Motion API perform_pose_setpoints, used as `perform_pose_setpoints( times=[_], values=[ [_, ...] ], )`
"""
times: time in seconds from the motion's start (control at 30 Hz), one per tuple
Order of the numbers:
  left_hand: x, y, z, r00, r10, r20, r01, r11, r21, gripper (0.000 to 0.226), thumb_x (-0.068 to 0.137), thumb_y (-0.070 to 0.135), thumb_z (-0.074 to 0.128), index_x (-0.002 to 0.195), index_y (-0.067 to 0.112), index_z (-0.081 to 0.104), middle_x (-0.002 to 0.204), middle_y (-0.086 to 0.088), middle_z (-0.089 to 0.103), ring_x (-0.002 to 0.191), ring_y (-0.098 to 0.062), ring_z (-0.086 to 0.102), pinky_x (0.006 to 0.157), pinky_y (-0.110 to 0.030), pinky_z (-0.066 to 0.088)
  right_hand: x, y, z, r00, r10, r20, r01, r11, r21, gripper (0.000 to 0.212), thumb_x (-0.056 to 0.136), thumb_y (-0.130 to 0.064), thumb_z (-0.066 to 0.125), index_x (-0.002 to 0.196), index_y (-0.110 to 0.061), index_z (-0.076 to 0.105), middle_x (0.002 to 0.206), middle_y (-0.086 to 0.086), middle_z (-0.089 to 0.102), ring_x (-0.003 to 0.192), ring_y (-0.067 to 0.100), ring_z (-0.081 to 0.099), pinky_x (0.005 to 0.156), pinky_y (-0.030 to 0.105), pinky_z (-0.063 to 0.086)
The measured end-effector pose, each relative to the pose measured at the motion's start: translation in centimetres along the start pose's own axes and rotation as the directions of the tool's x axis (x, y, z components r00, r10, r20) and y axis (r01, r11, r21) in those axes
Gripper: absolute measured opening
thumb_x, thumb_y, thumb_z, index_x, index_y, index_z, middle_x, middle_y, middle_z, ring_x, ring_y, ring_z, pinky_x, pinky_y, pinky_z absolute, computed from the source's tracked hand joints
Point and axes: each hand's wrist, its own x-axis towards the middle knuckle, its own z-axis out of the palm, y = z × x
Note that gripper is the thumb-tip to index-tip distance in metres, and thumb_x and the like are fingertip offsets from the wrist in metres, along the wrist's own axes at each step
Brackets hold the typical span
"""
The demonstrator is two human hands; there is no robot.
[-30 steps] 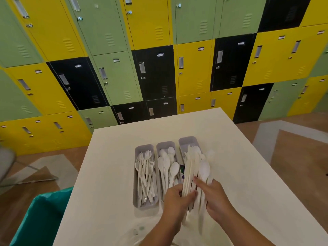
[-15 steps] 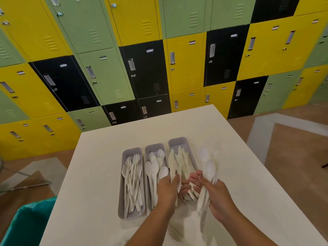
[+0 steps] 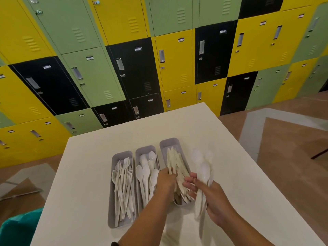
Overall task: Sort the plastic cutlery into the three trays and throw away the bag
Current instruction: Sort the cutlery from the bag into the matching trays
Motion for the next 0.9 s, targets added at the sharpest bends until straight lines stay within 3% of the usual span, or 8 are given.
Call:
perform_pose_setpoints(
  times=[0.1,0.17,0.3,0.4,0.57,0.77,0.83,0.9],
  values=[
    [-0.7,0.2,0.2,0.989,0.148,-0.006,-0.145,0.977,0.154,0.017,0.093,0.008,0.049,0.089,0.019,0.061,0.098,-0.001,0.062,0.098,-0.023,0.058,0.086,-0.030,0.045,-0.1,0.1,0.1,1.000,0.000,0.029,0.000,1.000,0.010,0.019,0.095,-0.007,0.049,0.109,-0.007,0.062,0.100,0.012,0.073,0.090,0.024,0.071,0.072,0.030,0.054],
    [-1.3,0.6,0.2,0.970,0.242,-0.003,-0.240,0.963,0.123,0.014,0.096,0.020,0.048,0.104,0.019,0.059,0.104,0.005,0.056,0.095,-0.011,0.054,0.087,-0.025,0.043,-0.2,0.1,0.3,0.999,0.004,0.052,-0.003,1.000,-0.016,0.019,0.095,-0.009,0.049,0.108,-0.009,0.063,0.096,0.009,0.075,0.080,0.021,0.071,0.068,0.028,0.054],
    [-3.0,1.4,0.1,0.919,0.268,0.289,-0.269,0.962,-0.036,0.027,0.095,0.023,0.053,0.070,0.013,0.055,0.057,0.005,0.052,0.053,-0.011,0.051,0.054,-0.024,0.045,-0.7,-0.1,1.1,0.995,0.023,0.092,-0.017,0.997,-0.070,0.016,0.094,-0.008,0.049,0.096,-0.002,0.064,0.071,0.008,0.066,0.051,0.015,0.050,0.051,0.026,0.047],
    [-3.0,0.9,-0.3,0.940,0.282,0.194,-0.293,0.956,0.030,0.032,0.093,0.018,0.056,0.064,0.008,0.047,0.052,-0.002,0.042,0.046,-0.013,0.041,0.048,-0.023,0.037,-1.3,0.1,1.8,0.988,0.068,0.140,-0.050,0.991,-0.124,0.019,0.096,-0.011,0.046,0.084,-0.003,0.058,0.055,0.003,0.053,0.045,0.012,0.039,0.046,0.023,0.042],
    [-3.2,1.5,-1.3,0.964,0.265,-0.015,-0.265,0.964,0.026,0.021,0.096,0.015,0.049,0.077,0.007,0.054,0.064,-0.004,0.056,0.055,-0.014,0.052,0.046,-0.015,0.042,-2.0,0.8,2.5,0.976,0.125,0.178,-0.092,0.979,-0.183,0.016,0.094,-0.015,0.050,0.092,-0.006,0.063,0.051,-0.002,0.037,0.040,0.008,0.031,0.043,0.022,0.035],
    [-3.1,4.1,-4.5,0.940,0.292,-0.178,-0.338,0.876,-0.345,0.017,0.101,0.012,0.036,0.092,0.008,0.050,0.070,-0.008,0.064,0.046,-0.008,0.057,0.050,-0.022,0.049,-2.9,1.6,2.8,0.966,0.169,0.193,-0.133,0.974,-0.185,0.015,0.093,-0.019,0.053,0.085,-0.010,0.062,0.052,-0.003,0.026,0.040,0.007,0.024,0.040,0.020,0.029],
    [-3.2,4.4,-5.7,0.934,0.325,-0.150,-0.356,0.886,-0.296,0.018,0.100,0.013,0.039,0.088,0.007,0.049,0.062,-0.004,0.052,0.041,-0.006,0.043,0.044,-0.019,0.039,-3.0,1.6,2.9,0.967,0.166,0.194,-0.130,0.974,-0.185,0.015,0.094,-0.019,0.052,0.086,-0.009,0.061,0.052,-0.004,0.026,0.040,0.007,0.024,0.040,0.020,0.029],
    [-3.9,4.3,-6.5,0.922,0.386,0.021,-0.380,0.914,-0.141,0.017,0.097,0.014,0.049,0.081,0.010,0.054,0.060,0.001,0.045,0.049,-0.011,0.037,0.045,-0.019,0.033,-3.3,1.5,3.3,0.967,0.165,0.196,-0.128,0.974,-0.189,0.015,0.095,-0.018,0.050,0.087,-0.009,0.060,0.052,-0.004,0.026,0.039,0.007,0.024,0.039,0.019,0.028]
  ],
)
